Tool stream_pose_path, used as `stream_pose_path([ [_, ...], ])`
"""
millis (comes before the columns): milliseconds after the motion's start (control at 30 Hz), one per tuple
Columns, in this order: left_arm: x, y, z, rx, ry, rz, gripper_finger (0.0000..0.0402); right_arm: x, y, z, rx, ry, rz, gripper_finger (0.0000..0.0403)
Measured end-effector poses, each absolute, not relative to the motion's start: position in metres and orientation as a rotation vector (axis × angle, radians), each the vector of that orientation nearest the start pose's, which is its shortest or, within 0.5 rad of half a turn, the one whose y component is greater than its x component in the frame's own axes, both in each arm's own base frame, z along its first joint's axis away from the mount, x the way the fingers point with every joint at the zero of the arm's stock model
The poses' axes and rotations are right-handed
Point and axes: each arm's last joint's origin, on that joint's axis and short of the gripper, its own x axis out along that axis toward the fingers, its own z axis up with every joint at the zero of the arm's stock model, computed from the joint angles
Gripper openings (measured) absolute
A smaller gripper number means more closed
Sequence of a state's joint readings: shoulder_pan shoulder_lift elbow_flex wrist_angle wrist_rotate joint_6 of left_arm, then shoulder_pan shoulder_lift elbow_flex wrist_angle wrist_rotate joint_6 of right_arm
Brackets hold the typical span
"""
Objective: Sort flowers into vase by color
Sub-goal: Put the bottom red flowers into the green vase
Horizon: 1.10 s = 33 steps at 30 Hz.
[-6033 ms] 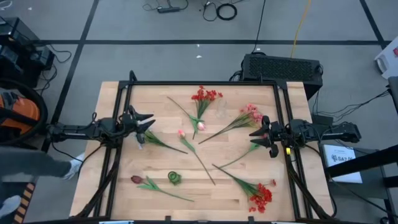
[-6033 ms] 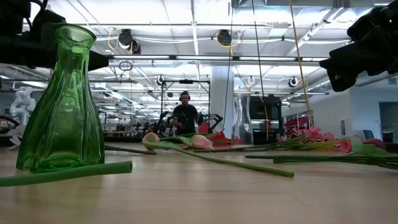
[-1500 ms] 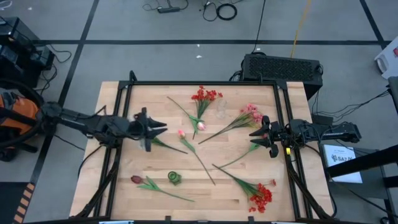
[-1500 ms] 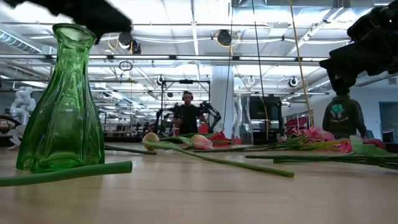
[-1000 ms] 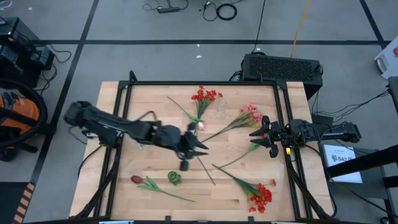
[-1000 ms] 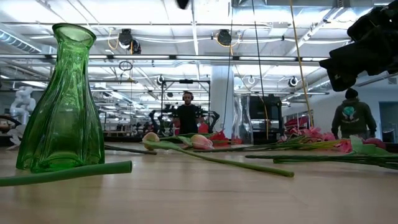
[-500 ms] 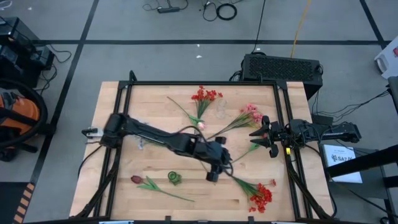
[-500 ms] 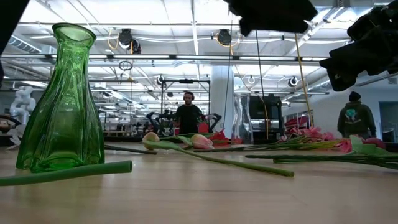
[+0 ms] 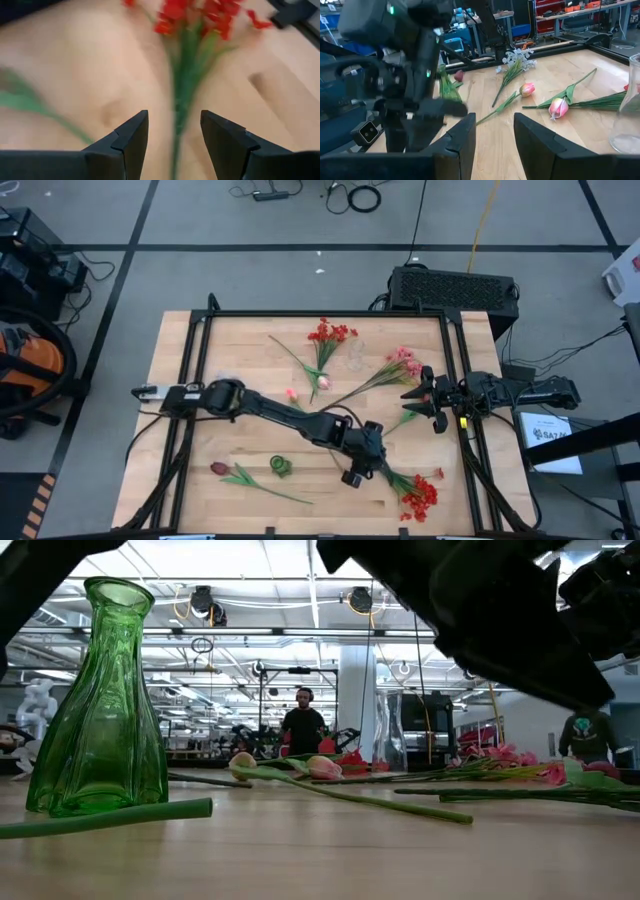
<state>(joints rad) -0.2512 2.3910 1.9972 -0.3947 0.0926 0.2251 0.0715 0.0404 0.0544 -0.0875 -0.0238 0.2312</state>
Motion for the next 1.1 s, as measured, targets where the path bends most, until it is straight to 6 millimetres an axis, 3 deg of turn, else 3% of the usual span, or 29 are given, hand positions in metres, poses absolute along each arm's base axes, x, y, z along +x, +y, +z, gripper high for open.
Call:
stream_pose_path([
  [400, 0.517, -0.135, 0.135, 0.32, 0.831, -0.452, 0.019, 0.096, 0.008, 0.17, 0.229, 0.084, 0.087, 0.0125],
  [600, 0.518, -0.135, 0.131, 0.359, 0.832, -0.435, 0.0178, 0.097, 0.008, 0.17, 0.229, 0.085, 0.086, 0.0125],
  [767, 0.519, -0.134, 0.132, 0.37, 0.83, -0.409, 0.0122, 0.096, 0.008, 0.17, 0.229, 0.084, 0.086, 0.0125],
  [933, 0.519, -0.134, 0.132, 0.362, 0.836, -0.407, 0.0026, 0.097, 0.008, 0.17, 0.229, 0.085, 0.086, 0.0125],
  [1100, 0.518, -0.134, 0.139, 0.34, 0.828, -0.395, 0.0006, 0.096, 0.008, 0.17, 0.229, 0.085, 0.087, 0.0125],
])
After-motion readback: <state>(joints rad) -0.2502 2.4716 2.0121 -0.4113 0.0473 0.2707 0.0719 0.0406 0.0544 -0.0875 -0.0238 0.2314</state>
